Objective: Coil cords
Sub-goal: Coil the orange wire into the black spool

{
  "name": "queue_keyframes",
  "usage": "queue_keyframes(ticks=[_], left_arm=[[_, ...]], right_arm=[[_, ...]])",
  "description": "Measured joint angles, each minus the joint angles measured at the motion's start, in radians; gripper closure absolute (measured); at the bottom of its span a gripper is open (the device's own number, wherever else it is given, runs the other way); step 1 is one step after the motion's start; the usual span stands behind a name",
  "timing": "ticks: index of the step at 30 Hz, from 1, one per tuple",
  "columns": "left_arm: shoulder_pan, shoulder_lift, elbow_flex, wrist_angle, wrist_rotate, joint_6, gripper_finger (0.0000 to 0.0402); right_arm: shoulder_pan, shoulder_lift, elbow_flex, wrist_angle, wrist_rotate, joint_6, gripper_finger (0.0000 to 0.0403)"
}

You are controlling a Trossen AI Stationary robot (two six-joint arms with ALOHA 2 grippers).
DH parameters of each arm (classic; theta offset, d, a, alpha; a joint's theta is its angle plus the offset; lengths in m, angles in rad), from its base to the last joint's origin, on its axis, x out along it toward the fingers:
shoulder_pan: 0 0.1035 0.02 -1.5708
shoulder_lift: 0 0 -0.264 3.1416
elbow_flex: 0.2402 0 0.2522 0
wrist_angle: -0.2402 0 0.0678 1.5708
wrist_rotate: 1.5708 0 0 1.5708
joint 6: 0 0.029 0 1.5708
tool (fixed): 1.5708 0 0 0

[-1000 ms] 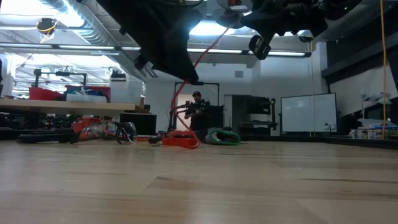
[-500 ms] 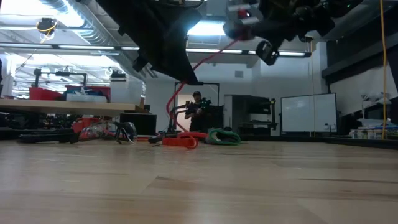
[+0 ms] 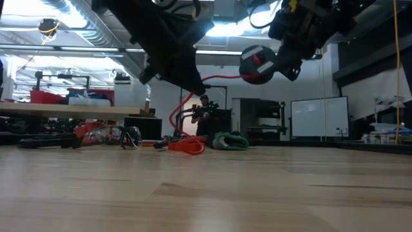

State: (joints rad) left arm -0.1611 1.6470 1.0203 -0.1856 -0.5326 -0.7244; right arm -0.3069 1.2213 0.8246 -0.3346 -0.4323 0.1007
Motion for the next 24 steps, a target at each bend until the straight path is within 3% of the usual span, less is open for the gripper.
queue_keyframes(ticks=[4, 16, 19, 24], left_arm=[[0.04, 0.0, 0.0, 0.008, 0.039, -0.029, 0.0401], [0.157, 0.0, 0.025, 0.125, 0.131, -0.023, 0.0401], [0.168, 0.0, 0.049, 0.125, 0.146, -0.023, 0.0402], [0.172, 0.0, 0.08, 0.126, 0.153, -0.022, 0.0401]], right_arm=[[0.01, 0.0, 0.0, -0.027, 0.078, -0.022, 0.0402], [0.147, 0.072, 0.0, -0.035, 0.561, -0.057, 0.0402], [0.153, 0.098, 0.0, -0.003, 0.613, -0.05, 0.0402], [0.151, 0.153, -0.001, 0.09, 0.606, -0.027, 0.0402]])
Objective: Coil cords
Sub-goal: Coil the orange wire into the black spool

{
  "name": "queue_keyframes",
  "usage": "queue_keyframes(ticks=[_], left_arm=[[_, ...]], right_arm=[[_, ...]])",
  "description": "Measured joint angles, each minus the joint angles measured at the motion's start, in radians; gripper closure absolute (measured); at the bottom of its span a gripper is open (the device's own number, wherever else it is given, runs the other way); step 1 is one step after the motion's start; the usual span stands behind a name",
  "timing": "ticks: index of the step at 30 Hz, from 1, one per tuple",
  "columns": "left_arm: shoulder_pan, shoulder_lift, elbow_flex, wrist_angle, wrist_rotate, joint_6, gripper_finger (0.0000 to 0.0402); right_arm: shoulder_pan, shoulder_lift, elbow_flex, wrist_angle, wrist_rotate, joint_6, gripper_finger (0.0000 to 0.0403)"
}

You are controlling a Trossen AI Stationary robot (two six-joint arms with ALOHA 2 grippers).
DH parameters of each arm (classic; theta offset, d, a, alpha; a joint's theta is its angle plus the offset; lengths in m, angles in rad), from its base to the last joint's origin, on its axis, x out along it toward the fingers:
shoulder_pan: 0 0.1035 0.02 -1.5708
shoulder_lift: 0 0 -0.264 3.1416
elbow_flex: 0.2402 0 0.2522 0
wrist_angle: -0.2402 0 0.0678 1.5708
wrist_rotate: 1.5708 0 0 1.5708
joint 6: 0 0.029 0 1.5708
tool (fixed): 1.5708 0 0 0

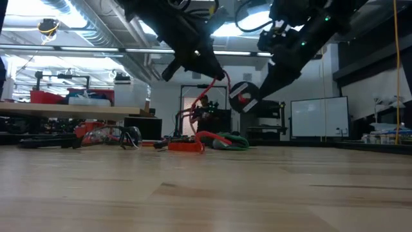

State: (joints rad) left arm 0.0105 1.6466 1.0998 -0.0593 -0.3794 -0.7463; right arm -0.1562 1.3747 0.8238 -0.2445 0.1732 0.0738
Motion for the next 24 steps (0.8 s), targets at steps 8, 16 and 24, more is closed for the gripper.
queue_keyframes(ticks=[8, 16, 24], left_arm=[[0.0, -0.001, 0.008, 0.064, 0.002, 0.003, 0.0401], [-0.022, 0.005, 0.009, 0.122, -0.008, 0.002, 0.0401], [-0.059, 0.007, 0.009, 0.128, -0.007, 0.043, 0.0401]], right_arm=[[0.0, 0.079, -0.001, 0.201, -0.119, 0.056, 0.0402], [-0.002, 0.098, -0.003, 0.378, -0.086, 0.141, 0.0402], [-0.01, 0.097, -0.001, 0.528, -0.087, 0.216, 0.0402]])
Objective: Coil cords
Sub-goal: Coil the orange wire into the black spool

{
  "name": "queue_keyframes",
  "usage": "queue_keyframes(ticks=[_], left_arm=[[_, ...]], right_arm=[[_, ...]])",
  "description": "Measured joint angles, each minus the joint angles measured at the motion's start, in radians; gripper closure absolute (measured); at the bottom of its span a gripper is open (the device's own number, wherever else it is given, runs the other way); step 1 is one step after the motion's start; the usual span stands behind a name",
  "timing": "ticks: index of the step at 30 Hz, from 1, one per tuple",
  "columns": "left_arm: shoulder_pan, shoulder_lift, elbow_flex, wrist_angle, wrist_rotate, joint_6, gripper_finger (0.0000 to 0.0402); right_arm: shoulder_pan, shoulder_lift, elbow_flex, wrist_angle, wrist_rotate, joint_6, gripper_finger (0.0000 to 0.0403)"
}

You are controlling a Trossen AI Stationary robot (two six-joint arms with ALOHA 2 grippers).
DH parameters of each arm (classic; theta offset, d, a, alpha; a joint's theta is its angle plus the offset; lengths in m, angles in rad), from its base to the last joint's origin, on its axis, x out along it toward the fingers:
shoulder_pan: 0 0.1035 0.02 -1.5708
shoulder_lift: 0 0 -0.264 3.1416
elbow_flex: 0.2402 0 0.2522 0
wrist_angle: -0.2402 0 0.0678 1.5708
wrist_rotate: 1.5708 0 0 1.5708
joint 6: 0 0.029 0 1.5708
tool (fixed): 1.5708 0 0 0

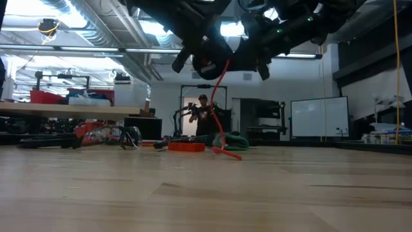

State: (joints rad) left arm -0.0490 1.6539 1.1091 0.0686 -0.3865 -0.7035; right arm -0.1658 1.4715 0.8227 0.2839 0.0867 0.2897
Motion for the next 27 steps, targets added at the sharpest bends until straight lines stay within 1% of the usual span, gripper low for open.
queue_keyframes(ticks=[6, 11, 19, 22, 27], left_arm=[[-0.011, 0.0, 0.0, -0.012, -0.004, 0.085, 0.0401], [-0.021, 0.0, 0.0, -0.062, -0.006, 0.191, 0.0395], [-0.043, 0.0, 0.0, -0.074, -0.03, 0.445, 0.0393], [-0.043, 0.0, 0.0, -0.077, -0.027, 0.471, 0.0392], [-0.046, 0.0, 0.0, -0.076, -0.015, 0.479, 0.039]], right_arm=[[-0.011, -0.007, 0.0, 0.007, -0.061, 0.002, 0.0402], [-0.058, -0.015, 0.0, -0.02, -0.177, 0.024, 0.0402], [-0.119, -0.018, 0.0, -0.02, -0.374, 0.032, 0.0402], [-0.125, -0.018, 0.0, -0.007, -0.425, 0.033, 0.0402], [-0.124, -0.019, 0.0, 0.003, -0.458, 0.032, 0.0402]])
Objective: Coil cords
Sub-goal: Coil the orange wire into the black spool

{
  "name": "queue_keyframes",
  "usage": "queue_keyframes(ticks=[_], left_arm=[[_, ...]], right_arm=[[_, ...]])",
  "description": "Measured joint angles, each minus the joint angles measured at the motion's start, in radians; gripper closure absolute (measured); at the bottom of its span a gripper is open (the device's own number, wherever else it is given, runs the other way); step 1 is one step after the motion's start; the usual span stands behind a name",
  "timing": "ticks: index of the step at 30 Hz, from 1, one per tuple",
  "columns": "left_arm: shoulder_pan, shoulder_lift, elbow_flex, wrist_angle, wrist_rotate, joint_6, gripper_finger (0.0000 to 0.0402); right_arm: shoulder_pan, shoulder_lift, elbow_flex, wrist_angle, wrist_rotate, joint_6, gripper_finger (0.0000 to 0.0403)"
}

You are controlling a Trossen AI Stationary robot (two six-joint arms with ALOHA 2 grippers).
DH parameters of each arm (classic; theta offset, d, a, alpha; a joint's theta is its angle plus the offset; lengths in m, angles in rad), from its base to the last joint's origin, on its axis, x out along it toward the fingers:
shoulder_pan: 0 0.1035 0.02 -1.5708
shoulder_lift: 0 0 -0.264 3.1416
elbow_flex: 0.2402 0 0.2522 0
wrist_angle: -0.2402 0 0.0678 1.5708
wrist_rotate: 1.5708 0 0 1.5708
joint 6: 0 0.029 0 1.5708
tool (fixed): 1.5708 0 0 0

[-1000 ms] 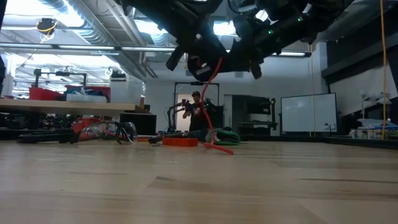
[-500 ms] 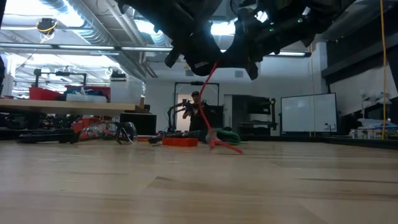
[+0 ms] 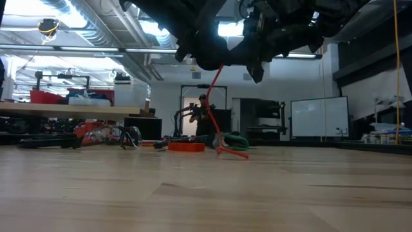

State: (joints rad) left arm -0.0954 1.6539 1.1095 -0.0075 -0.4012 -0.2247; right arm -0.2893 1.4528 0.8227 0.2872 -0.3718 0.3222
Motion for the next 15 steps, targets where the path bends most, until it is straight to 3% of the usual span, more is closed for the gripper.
queue_keyframes(ticks=[10, 15], left_arm=[[-0.018, 0.002, -0.002, -0.012, 0.01, -0.003, 0.033], [-0.025, 0.002, -0.002, -0.012, 0.002, -0.003, 0.0321]], right_arm=[[0.0, -0.002, 0.001, 0.028, -0.005, 0.002, 0.0402], [-0.001, -0.002, 0.001, 0.063, -0.046, 0.016, 0.0402]])
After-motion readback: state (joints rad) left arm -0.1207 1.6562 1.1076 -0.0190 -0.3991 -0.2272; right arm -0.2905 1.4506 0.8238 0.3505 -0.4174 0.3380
